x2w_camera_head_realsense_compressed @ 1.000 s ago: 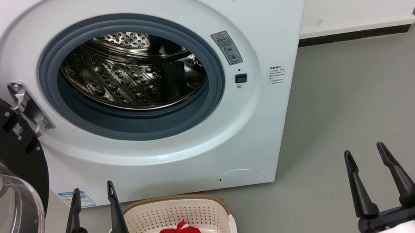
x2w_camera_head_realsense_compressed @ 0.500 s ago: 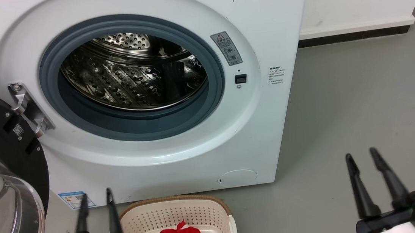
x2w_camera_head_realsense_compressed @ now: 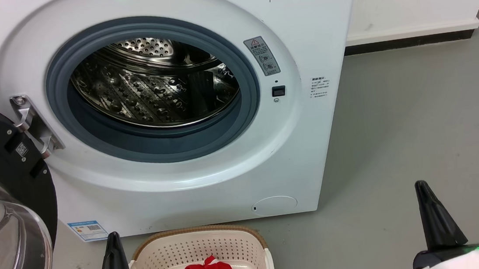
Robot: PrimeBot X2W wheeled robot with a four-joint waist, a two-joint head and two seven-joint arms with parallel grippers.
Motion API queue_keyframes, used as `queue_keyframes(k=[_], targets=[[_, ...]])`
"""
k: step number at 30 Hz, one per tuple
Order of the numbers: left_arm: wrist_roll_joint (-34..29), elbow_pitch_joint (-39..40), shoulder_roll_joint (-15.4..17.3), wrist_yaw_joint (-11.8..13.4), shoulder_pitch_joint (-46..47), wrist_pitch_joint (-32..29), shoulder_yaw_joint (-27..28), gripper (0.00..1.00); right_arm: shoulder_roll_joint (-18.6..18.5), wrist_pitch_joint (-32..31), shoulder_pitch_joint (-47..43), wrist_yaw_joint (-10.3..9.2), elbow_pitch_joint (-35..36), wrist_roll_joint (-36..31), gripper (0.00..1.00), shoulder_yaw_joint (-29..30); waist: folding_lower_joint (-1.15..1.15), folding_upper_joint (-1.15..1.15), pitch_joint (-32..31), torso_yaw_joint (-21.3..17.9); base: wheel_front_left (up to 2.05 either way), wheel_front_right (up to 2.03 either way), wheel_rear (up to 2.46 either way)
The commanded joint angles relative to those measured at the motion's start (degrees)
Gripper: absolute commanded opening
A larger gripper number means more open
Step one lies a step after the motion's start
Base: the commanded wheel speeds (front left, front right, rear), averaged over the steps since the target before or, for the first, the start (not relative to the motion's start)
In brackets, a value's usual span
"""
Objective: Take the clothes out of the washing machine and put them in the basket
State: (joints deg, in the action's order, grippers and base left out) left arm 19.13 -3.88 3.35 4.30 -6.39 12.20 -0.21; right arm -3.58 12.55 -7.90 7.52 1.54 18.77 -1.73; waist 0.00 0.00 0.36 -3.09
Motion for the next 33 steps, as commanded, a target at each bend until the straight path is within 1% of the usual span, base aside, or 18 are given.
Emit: queue_keyframes(k=[1, 16, 33], targets=[[3.26, 0.26, 0.6, -0.6, 1.79, -0.5, 0.02, 0.0, -0.54, -0.43, 2.28, -0.01, 0.15, 3.34, 0.0, 0.07, 0.0, 0.0, -0.01, 0.06, 0.0, 0.0, 0.0], [18.75, -2.26, 1.25, -3.04, 4.32, -3.4, 0.25, 0.0, -1.25, -3.28, 4.8, -0.01, -3.03, 18.98, 0.0, 0.51, 0.0, 0.0, -0.03, 0.47, 0.0, 0.0, 0.0], [33.22, -4.02, 1.58, -5.31, 6.46, -6.38, 0.87, 0.0, -1.62, -6.32, 7.18, -0.02, -6.07, 33.58, 0.0, 1.31, 0.0, 0.0, -0.06, 0.94, 0.0, 0.0, 0.0]])
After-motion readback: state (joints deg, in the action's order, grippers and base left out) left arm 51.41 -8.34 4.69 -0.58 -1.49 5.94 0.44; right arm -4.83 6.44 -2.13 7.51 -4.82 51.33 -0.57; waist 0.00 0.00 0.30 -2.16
